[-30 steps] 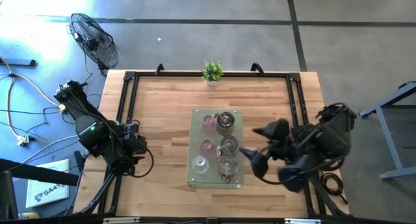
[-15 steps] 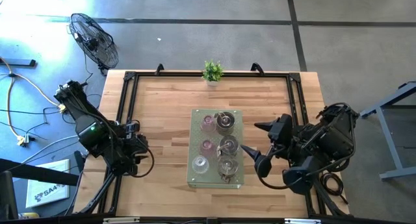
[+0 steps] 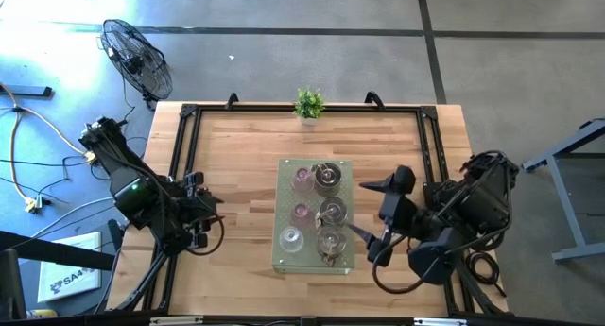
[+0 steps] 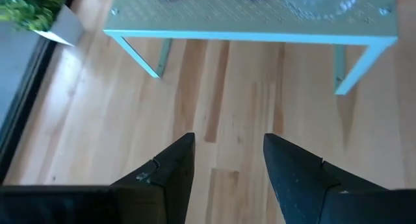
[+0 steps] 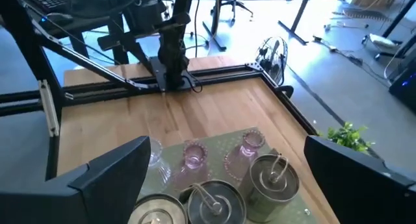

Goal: Pick & Place candle stick holders
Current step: Return to Home Position

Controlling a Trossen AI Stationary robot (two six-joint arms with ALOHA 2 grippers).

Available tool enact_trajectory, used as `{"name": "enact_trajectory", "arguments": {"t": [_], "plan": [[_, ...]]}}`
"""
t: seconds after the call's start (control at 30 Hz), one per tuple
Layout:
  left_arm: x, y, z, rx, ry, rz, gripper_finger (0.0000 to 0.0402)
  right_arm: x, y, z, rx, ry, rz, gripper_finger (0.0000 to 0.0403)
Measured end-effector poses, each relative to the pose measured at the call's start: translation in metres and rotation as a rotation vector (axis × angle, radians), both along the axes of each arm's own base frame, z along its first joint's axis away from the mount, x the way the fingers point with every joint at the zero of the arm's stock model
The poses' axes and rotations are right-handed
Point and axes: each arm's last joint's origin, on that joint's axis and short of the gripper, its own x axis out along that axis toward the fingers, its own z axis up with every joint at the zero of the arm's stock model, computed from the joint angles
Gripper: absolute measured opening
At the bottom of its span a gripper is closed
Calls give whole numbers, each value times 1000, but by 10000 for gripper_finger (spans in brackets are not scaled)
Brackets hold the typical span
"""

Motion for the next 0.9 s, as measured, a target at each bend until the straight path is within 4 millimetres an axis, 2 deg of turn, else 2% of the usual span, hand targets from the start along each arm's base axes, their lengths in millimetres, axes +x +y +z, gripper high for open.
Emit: {"name": "enact_trajectory", "arguments": {"t": [0.2,0.33,0.47,0.53,0.67,0.7,0.8,0.9], "plan": [[1,0,1,54,-21,-18,177,8,5,-7,-67,5,-27,400],[4,0,4,122,-83,-32,176,11,0,-7,-51,-1,-52,393],[4,1,16,176,-128,-66,147,10,-4,-5,-53,5,-49,368],[4,2,26,205,-157,-75,113,6,-6,-2,-52,2,-42,350],[1,7,49,267,-233,-86,21,-4,-13,7,-59,3,-13,305],[0,9,55,280,-254,-81,12,-8,-14,9,-65,1,-11,292],[-4,15,72,314,-313,-61,16,-23,-23,16,-81,-5,-13,245],[-13,25,88,336,-359,-33,6,-43,-33,25,-97,-12,-7,183]]}}
